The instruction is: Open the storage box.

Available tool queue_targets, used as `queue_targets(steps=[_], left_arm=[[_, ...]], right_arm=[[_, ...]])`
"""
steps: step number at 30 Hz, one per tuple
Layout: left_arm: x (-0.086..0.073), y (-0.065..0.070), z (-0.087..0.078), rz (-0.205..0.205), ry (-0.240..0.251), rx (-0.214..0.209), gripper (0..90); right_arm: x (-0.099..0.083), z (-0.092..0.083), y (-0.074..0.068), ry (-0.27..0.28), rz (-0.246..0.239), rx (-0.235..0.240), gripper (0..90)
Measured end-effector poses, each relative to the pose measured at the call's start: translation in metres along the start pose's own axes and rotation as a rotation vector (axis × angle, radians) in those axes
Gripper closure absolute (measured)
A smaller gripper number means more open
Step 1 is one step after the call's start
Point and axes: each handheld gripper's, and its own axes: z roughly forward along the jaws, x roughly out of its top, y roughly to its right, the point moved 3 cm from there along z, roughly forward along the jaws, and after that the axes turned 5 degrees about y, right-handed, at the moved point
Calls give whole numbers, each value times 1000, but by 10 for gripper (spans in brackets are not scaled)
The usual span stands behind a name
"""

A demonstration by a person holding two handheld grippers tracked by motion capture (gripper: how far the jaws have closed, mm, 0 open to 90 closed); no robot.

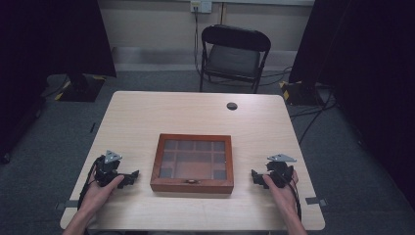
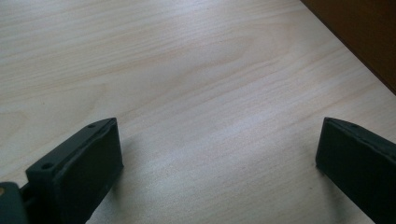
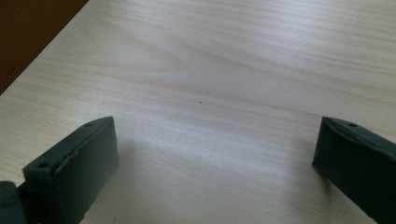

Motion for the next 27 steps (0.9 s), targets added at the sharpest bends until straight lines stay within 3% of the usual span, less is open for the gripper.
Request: queue_targets(steps=[13,17,19,21,23,25,27], left_arm=[[0,0,0,0,0,0,0],[0,0,0,0,0,0,0],[0,0,0,0,0,0,0],[0,0,0,0,0,-1,0],[0,0,0,1,0,-2,0],[0,0,0,0,0,-1,0],[0,0,0,0,0,-3,0]], right_arm=[[0,-1,0,-6,1,-3,0],[1,-3,-1,-9,-8,7,61],[2,-6,-2,2,-28,33,179],[3,-7,-3,-12,-33,46,125],[4,-8,-3,-27,-36,54,179],[8,-11,-3,-4,-52,62,131],[11,-14,-3,3,-37,78,151]])
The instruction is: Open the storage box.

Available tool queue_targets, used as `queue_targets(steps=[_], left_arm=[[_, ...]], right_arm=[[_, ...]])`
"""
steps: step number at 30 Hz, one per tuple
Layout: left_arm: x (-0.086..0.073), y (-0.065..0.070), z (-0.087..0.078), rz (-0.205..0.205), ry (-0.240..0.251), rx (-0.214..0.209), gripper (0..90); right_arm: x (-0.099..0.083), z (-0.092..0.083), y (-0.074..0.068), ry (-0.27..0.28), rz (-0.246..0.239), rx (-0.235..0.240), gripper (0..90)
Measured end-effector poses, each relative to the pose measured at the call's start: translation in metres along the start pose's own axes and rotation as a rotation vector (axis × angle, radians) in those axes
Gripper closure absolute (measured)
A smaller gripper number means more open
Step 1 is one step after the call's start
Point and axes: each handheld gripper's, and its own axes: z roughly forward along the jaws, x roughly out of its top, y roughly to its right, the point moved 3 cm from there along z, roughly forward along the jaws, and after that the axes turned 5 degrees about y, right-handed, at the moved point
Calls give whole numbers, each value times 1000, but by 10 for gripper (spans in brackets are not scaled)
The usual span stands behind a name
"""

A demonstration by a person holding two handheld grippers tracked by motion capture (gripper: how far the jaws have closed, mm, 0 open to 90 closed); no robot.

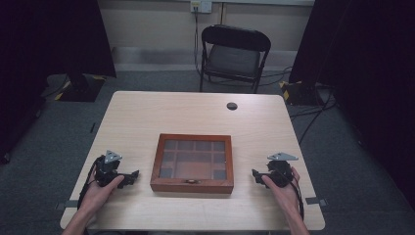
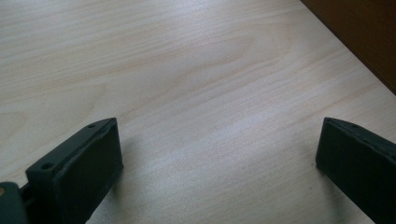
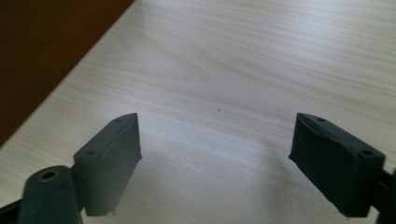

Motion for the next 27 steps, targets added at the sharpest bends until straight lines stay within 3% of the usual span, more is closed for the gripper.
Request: queue_targets(steps=[4,14,22,27], left_arm=[[0,0,0,0,0,-1,0],[0,0,0,0,0,0,0],[0,0,0,0,0,0,0],[0,0,0,0,0,0,0]], right_arm=[[3,-4,-2,10,11,24,155],[19,-21,-11,62,16,113,277],[35,-35,-24,119,8,213,386],[44,-41,-36,138,-24,279,442]])
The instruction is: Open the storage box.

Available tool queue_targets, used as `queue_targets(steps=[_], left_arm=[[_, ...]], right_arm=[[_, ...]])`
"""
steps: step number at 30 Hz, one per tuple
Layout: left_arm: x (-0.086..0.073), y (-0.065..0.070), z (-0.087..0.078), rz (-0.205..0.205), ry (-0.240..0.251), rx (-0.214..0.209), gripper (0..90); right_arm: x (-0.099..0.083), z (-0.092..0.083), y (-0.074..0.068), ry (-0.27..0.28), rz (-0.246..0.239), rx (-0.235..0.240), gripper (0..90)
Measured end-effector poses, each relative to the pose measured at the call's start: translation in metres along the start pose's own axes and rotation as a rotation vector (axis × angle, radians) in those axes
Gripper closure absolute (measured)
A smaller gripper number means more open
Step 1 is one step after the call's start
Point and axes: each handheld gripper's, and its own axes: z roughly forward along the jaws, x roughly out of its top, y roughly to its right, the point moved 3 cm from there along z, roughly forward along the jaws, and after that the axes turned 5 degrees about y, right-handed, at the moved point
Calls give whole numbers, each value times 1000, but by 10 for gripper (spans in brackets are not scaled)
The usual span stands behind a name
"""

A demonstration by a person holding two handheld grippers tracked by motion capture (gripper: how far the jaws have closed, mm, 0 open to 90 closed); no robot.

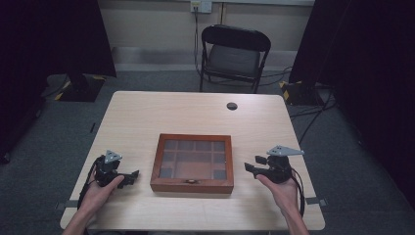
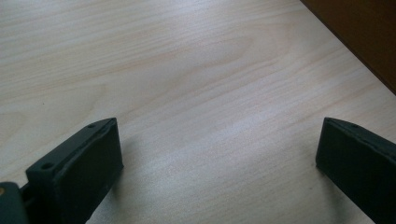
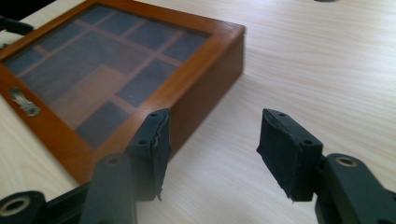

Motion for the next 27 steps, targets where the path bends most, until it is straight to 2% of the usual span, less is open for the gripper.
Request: queue_targets(steps=[10,18,27], left_arm=[[0,0,0,0,0,0,0],[0,0,0,0,0,0,0],[0,0,0,-1,0,0,0]], right_arm=[[13,4,-22,-11,-31,111,520],[23,18,-39,-30,-65,183,556],[33,38,-67,-41,-117,274,610]])
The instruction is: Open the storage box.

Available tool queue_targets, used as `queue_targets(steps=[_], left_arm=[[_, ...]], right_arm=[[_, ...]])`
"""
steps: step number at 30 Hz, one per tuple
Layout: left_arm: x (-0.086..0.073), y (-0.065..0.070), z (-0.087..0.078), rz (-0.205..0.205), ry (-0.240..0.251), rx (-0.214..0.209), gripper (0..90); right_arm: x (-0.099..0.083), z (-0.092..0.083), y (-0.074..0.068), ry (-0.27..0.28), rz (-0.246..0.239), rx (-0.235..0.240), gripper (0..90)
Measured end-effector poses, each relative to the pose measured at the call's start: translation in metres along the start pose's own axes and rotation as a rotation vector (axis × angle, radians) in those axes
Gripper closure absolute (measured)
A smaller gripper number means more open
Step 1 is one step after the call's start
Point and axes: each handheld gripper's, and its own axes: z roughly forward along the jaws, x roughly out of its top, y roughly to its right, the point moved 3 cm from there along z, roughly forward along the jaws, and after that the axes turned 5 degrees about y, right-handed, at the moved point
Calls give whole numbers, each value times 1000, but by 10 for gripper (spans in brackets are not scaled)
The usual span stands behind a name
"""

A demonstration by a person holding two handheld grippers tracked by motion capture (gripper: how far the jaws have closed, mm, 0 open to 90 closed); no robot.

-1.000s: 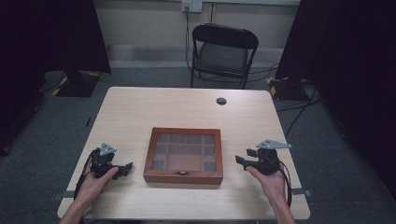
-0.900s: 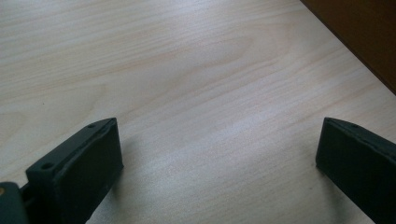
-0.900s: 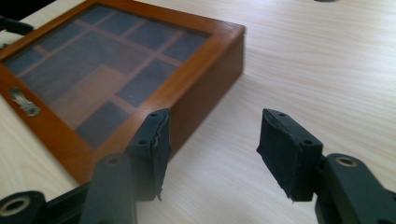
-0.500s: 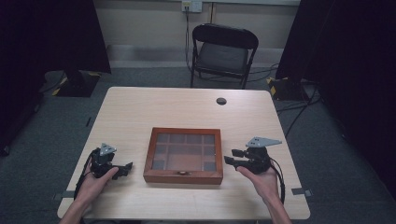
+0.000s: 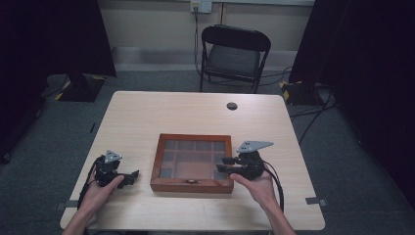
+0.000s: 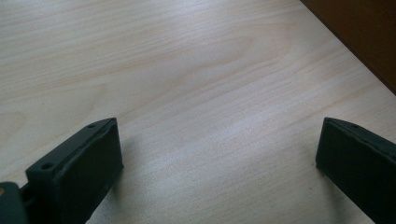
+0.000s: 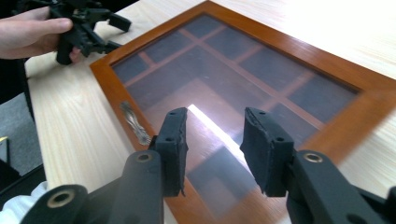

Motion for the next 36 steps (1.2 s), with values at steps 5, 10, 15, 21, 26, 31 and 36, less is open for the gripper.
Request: queue_targets(steps=[5,10,15,21,26,31,36], left_arm=[[0,0,0,0,0,0,0],[0,0,0,0,0,0,0],[0,0,0,0,0,0,0],[0,0,0,0,0,0,0],[0,0,0,0,0,0,0],[0,0,0,0,0,0,0],[0,0,0,0,0,0,0]], right_arm=[[4,12,-10,-16,-25,52,650],[6,22,-18,-36,-49,100,692],[3,34,-27,-68,-79,153,725],[0,46,-40,-101,-113,217,765],[-2,59,-44,-133,-132,241,781],[-2,67,-44,-138,-137,252,791],[-4,70,-40,-147,-148,249,787]])
